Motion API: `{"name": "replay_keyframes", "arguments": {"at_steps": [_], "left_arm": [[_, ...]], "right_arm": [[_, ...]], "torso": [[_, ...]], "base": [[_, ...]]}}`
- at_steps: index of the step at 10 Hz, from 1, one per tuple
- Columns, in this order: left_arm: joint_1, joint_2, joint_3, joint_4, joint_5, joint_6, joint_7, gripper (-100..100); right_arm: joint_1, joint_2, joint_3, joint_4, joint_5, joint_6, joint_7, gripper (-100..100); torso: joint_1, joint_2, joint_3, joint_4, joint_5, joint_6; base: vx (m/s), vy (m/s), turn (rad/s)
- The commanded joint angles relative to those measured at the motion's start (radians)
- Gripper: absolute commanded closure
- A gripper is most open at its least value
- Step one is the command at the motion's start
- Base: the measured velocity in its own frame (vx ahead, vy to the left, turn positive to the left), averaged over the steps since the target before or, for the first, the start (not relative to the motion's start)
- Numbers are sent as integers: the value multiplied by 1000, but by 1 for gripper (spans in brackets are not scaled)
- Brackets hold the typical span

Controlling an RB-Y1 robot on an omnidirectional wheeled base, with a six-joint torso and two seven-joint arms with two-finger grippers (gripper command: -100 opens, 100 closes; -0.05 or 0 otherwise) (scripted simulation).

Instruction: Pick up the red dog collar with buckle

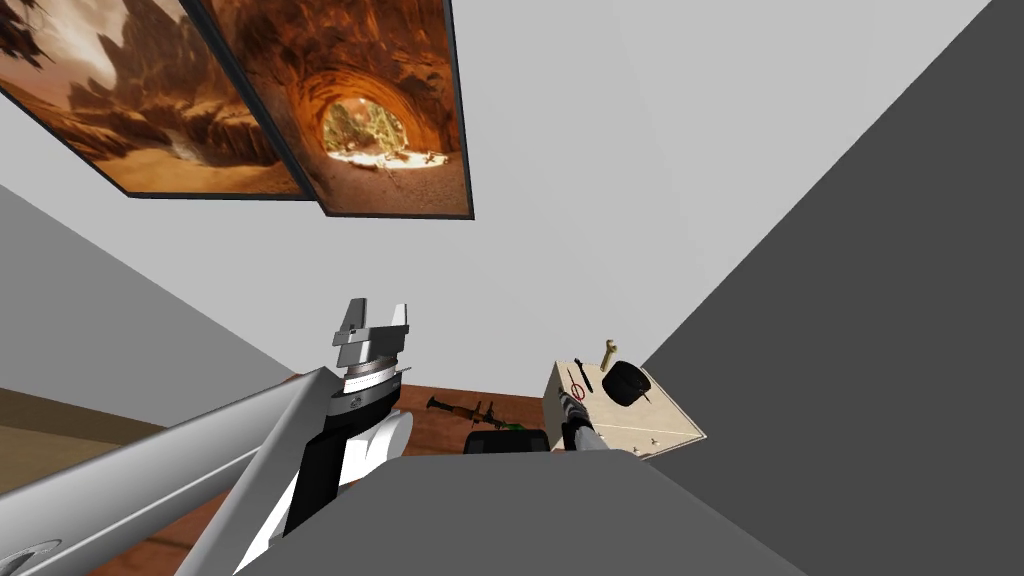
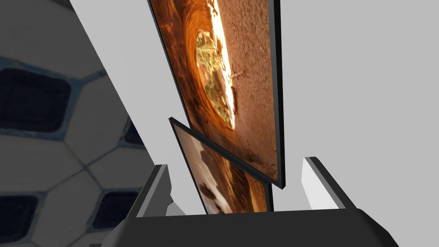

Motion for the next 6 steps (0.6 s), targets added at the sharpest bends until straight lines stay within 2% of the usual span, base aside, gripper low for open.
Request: {"name": "replay_keyframes", "arguments": {"at_steps": [1,3,4,5,6], "left_arm": [[0,0,0,0,0,0,0,0],[0,0,0,0,0,0,0,0],[0,0,0,0,0,0,0,0],[0,0,0,0,0,0,0,0],[0,0,0,0,0,0,0,0]], "right_arm": [[5,-3,8,9,14,29,0,-100],[-3,-5,27,77,85,94,-17,-100],[-3,-5,27,84,88,103,-17,-100],[-6,-5,35,119,122,137,-24,-100],[-6,-5,35,119,122,137,-24,-100]], "torso": [[0,0,0,0,0,0],[-1,3,2,0,0,0],[-1,0,0,0,0,0],[0,-2,-1,0,0,0],[0,-3,-2,-1,0,0]], "base": [[32,0,24],[55,1,68],[118,8,83],[126,18,90],[104,5,36]]}}
